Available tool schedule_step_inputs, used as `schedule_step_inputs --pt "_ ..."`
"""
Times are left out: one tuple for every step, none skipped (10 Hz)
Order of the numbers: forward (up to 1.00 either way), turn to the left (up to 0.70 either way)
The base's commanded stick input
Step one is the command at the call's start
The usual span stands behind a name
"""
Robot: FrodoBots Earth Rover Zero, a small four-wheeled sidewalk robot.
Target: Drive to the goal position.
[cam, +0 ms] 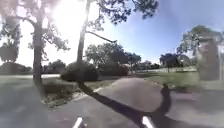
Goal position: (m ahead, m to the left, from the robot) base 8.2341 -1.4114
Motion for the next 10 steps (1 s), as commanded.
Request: schedule_step_inputs --pt "0.7 0.0" --pt "0.7 0.0" --pt "0.7 0.0" --pt "0.7 0.0" --pt "0.7 0.0" --pt "0.7 0.0" --pt "0.7 0.0" --pt "0.7 0.0" --pt "0.7 0.0" --pt "0.7 0.0"
